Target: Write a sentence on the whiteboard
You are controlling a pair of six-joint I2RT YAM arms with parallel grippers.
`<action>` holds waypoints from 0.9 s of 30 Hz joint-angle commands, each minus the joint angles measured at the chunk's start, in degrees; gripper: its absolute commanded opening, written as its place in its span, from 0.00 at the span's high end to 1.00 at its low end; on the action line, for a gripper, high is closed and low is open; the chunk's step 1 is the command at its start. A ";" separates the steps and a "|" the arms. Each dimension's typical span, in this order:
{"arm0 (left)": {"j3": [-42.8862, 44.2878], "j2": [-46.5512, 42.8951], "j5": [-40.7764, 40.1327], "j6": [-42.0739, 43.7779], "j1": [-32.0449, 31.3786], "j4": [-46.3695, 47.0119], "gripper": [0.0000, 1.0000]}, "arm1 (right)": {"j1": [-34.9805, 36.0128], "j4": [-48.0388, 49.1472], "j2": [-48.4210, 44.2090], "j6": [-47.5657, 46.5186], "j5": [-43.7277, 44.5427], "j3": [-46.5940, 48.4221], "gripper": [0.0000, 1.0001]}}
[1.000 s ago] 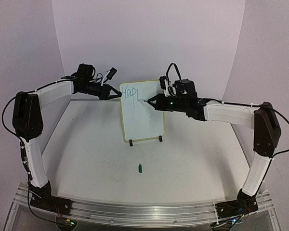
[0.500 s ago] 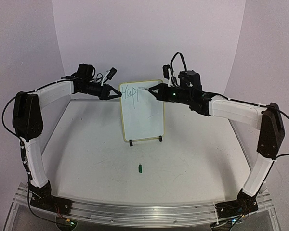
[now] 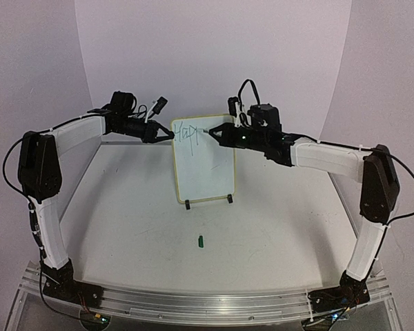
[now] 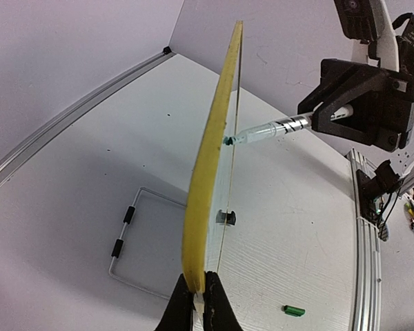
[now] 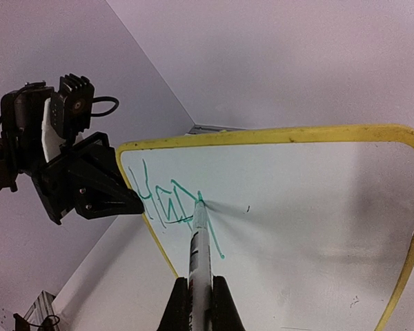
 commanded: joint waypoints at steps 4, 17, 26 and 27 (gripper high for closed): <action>1.23 1.32 -0.66 1.43 -0.55 -2.15 1.00 | -0.18 4.61 -1.95 0.27 5.98 -0.94 1.00; 1.32 1.42 -0.42 1.33 -0.55 -1.87 1.00 | -0.18 4.65 -3.90 0.30 7.84 -4.61 1.00; 1.31 1.63 -0.32 1.25 -0.55 -1.93 1.00 | -0.17 3.20 -1.26 0.87 2.82 -3.03 1.00; 1.32 1.68 -0.32 1.23 -0.56 -1.95 1.00 | -0.15 3.09 -0.80 0.92 2.25 -2.58 1.00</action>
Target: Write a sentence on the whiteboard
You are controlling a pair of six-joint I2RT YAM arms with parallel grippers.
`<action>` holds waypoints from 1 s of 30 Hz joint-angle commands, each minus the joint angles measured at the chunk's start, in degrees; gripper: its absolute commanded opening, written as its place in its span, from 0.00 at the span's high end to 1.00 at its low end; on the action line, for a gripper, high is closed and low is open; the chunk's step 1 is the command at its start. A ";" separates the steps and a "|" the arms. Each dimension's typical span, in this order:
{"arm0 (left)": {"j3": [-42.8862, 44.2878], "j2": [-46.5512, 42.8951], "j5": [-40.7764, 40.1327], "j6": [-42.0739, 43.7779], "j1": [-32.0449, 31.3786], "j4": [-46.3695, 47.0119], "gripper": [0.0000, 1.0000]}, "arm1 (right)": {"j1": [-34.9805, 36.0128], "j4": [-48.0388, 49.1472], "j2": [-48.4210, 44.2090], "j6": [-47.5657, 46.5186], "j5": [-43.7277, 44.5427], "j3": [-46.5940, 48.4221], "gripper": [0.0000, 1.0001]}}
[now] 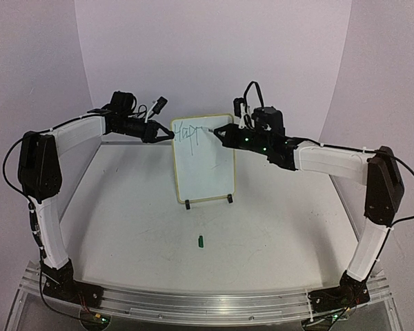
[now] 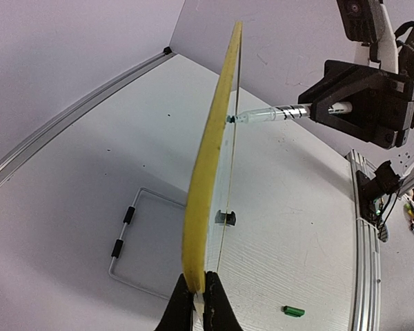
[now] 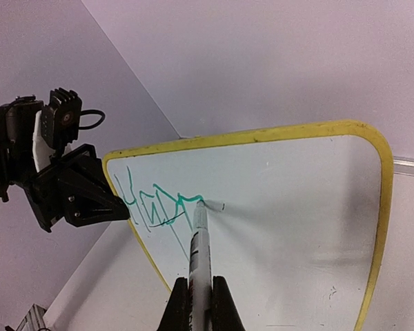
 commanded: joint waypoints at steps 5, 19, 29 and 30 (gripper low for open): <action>1.50 1.73 -0.36 1.45 -0.57 -2.04 1.00 | -0.26 -0.05 3.04 0.89 -3.16 2.85 1.00; 1.90 1.93 -0.36 1.34 -0.57 -2.40 1.00 | -0.26 0.04 0.70 0.44 -2.88 2.24 1.00; 1.90 2.15 -0.24 1.59 -0.57 -2.96 1.00 | -0.26 -0.80 -4.85 -0.79 -2.88 -0.10 1.00; 1.93 2.13 -0.24 1.59 -0.59 -2.96 1.00 | -0.29 -1.14 -5.29 -1.23 -3.01 -0.15 1.00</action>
